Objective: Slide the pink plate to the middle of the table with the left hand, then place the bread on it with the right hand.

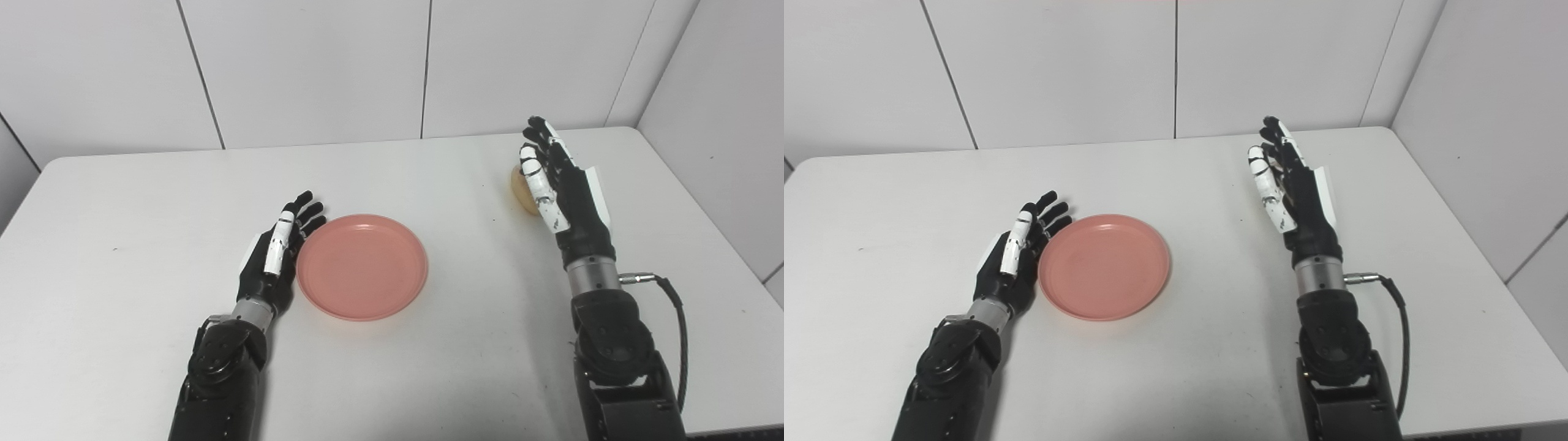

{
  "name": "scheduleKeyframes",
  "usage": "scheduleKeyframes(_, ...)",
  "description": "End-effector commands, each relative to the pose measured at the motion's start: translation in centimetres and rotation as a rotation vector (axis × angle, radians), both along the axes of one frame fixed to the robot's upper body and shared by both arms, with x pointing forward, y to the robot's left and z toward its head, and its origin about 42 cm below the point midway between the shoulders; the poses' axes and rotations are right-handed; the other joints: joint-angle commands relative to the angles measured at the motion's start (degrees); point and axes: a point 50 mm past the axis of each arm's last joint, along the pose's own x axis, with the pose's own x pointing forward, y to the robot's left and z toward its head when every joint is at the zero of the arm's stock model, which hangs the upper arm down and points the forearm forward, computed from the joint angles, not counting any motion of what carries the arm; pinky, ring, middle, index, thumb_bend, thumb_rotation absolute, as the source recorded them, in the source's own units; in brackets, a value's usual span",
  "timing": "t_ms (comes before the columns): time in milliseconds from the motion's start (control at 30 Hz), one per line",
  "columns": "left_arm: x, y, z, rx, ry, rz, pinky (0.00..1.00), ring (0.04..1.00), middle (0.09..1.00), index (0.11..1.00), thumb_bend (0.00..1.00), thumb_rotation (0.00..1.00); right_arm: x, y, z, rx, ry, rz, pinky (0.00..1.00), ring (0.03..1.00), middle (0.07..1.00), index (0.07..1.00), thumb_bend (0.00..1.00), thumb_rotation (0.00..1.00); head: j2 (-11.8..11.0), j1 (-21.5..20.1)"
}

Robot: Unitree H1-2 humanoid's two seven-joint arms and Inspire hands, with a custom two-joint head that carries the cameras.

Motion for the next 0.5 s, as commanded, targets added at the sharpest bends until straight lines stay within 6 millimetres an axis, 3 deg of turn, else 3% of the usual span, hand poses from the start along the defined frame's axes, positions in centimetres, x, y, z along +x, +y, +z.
scheduleKeyframes(0, 0.0, -0.5, -0.4, -0.005, 0.018, -0.026, 0.89, 0.898, 0.905, 0.895, 0.34, 1.00, 0.6, 0.2, 2.8, -0.016, -0.100, -0.037, 0.78, 0.872, 0.894, 0.910, 0.55, 0.87, -0.02, -0.22)
scheduleKeyframes(167, 0.0, -0.2, -0.5, -0.001, 0.022, -0.018, 0.88, 0.893, 0.901, 0.890, 0.34, 1.00, 1.8, 0.0, 4.5, -0.135, -0.154, -0.185, 0.82, 0.887, 0.911, 0.930, 0.67, 0.85, -0.26, -1.35)
scheduleKeyframes(300, 0.1, -0.1, -0.5, -0.002, 0.019, -0.017, 0.88, 0.889, 0.896, 0.883, 0.34, 1.00, 3.3, -0.6, 5.0, -0.219, -0.141, -0.268, 0.82, 0.904, 0.929, 0.963, 0.81, 0.77, -0.37, -1.96)
scheduleKeyframes(467, 0.1, 0.0, -0.5, 0.005, 0.019, -0.020, 0.87, 0.886, 0.894, 0.881, 0.35, 1.00, 6.2, -1.8, 4.9, -0.284, -0.065, -0.342, 0.70, 0.862, 0.944, 0.955, 0.85, 0.60, -0.32, -2.15)
